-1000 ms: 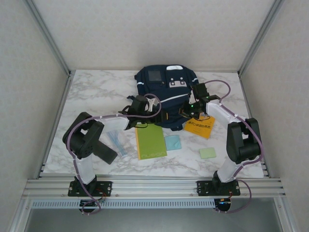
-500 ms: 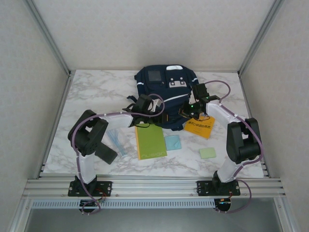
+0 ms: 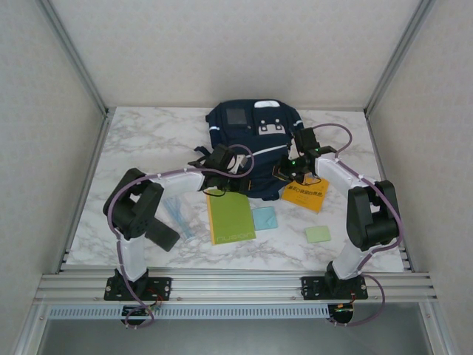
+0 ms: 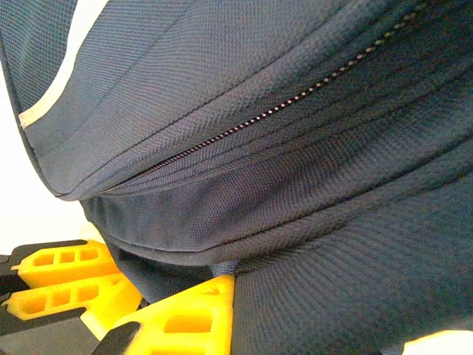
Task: Pack the student bag
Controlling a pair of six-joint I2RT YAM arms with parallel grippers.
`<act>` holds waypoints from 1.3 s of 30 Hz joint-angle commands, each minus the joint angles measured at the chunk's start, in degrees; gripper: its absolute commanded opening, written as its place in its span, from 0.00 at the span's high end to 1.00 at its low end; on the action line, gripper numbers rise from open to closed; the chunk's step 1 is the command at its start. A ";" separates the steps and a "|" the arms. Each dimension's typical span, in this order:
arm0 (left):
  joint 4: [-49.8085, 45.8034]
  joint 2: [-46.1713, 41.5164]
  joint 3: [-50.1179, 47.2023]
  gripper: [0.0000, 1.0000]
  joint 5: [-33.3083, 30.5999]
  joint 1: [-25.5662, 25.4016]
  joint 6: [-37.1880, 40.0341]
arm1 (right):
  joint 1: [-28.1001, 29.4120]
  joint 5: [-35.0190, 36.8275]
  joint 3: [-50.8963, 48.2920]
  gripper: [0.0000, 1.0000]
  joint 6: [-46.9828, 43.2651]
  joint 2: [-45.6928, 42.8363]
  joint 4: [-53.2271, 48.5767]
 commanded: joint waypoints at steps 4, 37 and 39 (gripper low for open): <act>-11.27 0.47 0.52 1.00 -3.44 -0.62 2.19 | -0.14 -1.80 2.96 1.00 -0.25 -1.93 2.70; -1.56 6.72 8.02 1.00 -35.50 23.58 9.04 | -2.47 -3.26 2.30 1.00 -4.78 -4.94 -1.96; -3.49 8.31 10.49 1.00 -33.19 25.32 7.00 | -2.50 -3.98 2.73 1.00 -5.07 -4.67 -2.28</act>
